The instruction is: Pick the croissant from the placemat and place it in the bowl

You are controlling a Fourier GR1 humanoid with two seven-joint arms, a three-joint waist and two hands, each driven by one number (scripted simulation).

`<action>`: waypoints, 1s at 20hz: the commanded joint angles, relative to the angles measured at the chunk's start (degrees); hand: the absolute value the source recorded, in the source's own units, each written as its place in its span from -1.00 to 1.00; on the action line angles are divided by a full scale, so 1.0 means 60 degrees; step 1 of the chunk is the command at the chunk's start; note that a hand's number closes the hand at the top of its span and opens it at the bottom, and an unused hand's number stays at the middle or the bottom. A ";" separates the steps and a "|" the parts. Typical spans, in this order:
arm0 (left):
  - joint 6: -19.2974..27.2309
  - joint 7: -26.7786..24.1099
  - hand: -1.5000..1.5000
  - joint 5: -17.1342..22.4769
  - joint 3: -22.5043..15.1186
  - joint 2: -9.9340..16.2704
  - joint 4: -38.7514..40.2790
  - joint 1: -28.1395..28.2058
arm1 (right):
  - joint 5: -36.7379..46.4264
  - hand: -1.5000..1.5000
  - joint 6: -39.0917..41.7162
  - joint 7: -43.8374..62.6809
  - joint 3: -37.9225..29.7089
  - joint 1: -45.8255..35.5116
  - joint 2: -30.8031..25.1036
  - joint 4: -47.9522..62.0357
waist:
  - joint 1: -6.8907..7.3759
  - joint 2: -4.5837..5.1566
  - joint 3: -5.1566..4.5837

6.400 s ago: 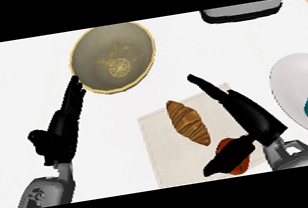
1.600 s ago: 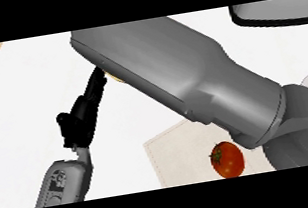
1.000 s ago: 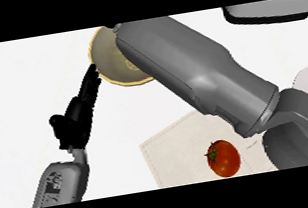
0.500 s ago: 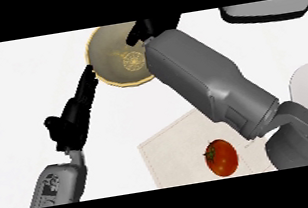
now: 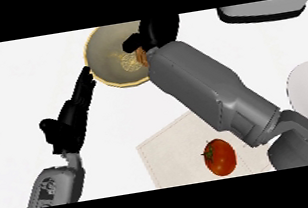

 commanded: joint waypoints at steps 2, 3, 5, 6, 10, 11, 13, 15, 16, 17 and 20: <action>0.0347 0.0059 0.00 -0.0274 -0.0107 -0.0273 0.0283 -0.0237 | 0.0253 -1.00 -0.1964 0.0284 0.0246 -0.0433 0.0034 -0.0339 | -0.0139 -0.0060 -0.0006; -0.0003 -0.0572 0.00 -0.0077 0.0066 0.0028 0.0268 0.0254 | 0.0332 -1.00 -0.2242 -0.0185 0.0161 -0.0218 0.0034 -0.0200 | -0.0178 -0.0054 -0.0008; 0.0016 0.0053 0.00 0.0108 0.0176 0.0040 -0.0095 0.0246 | 0.0244 -1.00 -0.2624 0.0077 -0.0148 -0.0317 0.0033 -0.0320 | -0.0282 -0.0107 -0.0001; 0.0172 0.0184 0.00 0.0069 0.0435 0.0043 0.0385 -0.0474 | 0.0219 -1.00 -0.2738 0.0249 0.0054 -0.0113 0.0033 -0.0727 | -0.0427 -0.0120 -0.0002; -0.0031 0.0096 0.00 0.0075 0.0292 0.0220 -0.0187 0.0306 | -0.0138 -1.00 -0.2873 0.0706 -0.0248 -0.0220 0.0033 -0.1317 | -0.0438 -0.0185 0.0000; -0.0184 -0.0349 0.00 0.0321 0.0524 0.0346 -0.0250 0.0822 | -0.0071 -1.00 -0.2762 0.0392 -0.0567 -0.0058 0.0033 -0.1517 | -0.0602 -0.0215 0.0002; -0.0064 -0.0484 0.00 0.0233 0.0650 0.0295 0.0279 0.0426 | -0.0040 -1.00 -0.3322 0.0801 -0.0005 0.0672 0.0033 -0.2374 | -0.0719 -0.0241 0.0000; 0.0193 0.0151 0.00 -0.0073 0.0201 0.0101 -0.0506 0.0643 | -0.0178 -1.00 -0.3655 0.0247 -0.0038 0.1416 0.0033 -0.3134 | -0.0676 -0.0242 0.0012; -0.0045 -0.0392 0.00 0.0155 0.0508 0.0293 -0.0142 0.0918 | 0.0088 -1.00 -0.3411 0.0526 -0.0139 0.1382 0.0033 -0.3332 | -0.0793 -0.0255 0.0005; 0.0045 0.0017 0.00 0.0148 0.0506 0.0320 -0.0639 0.0892 | 0.0221 -1.00 -0.3324 0.0094 -0.0307 0.1769 0.0033 -0.3694 | -0.0818 -0.0257 0.0010; 0.0190 -0.0039 0.00 -0.0053 0.0380 0.0128 -0.0280 0.0744 | 0.0671 -1.00 -0.3115 0.0298 -0.0199 0.2463 -0.0037 -0.4871 | -0.0904 -0.0258 0.0006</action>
